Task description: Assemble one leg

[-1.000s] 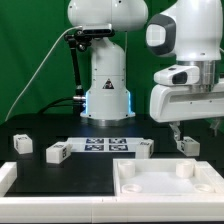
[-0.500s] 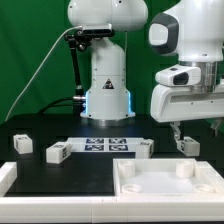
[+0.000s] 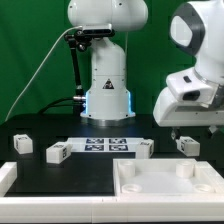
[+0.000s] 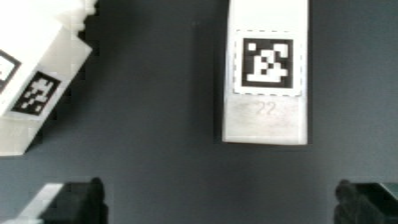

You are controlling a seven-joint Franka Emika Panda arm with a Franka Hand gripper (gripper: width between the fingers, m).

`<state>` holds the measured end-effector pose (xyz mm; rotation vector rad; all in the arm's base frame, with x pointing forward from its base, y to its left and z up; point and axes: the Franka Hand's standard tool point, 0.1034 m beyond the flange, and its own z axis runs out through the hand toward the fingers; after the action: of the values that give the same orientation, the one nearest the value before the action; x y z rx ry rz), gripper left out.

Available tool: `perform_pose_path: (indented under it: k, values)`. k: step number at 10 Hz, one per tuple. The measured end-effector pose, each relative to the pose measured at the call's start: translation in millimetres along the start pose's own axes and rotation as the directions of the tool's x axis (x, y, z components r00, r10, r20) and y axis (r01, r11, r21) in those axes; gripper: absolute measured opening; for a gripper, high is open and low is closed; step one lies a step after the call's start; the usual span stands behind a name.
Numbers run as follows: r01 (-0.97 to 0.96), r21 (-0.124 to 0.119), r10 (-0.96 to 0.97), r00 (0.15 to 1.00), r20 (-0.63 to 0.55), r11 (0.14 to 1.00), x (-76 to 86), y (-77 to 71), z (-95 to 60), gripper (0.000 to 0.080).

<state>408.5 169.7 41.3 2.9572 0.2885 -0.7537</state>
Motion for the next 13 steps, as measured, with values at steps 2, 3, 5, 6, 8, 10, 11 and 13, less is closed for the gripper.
perform_pose_path:
  k: [2,3,5,6,8,10,11,13]
  values:
    - [-0.007,-0.007,0.008,0.981,0.192,1.0,-5.6,-1.8,9.4,0.0649]
    - [-0.008,-0.007,0.009,0.964,0.264,1.0,-3.7,-4.3,13.1,0.0649]
    - [-0.037,0.012,0.031,0.945,0.324,0.999,-4.6,-14.8,24.2,0.0649]
    - [-0.036,0.013,0.03,0.946,0.322,0.999,-5.2,-16.8,27.4,0.0649]
    - [-0.033,0.011,0.027,0.942,0.334,0.999,-8.0,-17.4,36.5,0.0649]
    - [-0.034,0.009,0.029,0.938,0.345,0.999,-9.3,-15.9,42.3,0.0649]
    - [-0.035,0.008,0.03,0.937,0.347,0.999,-9.8,-16.4,43.7,0.0649]
    - [-0.029,0.006,0.025,0.937,0.348,1.0,-10.0,-18.5,43.5,0.0621]
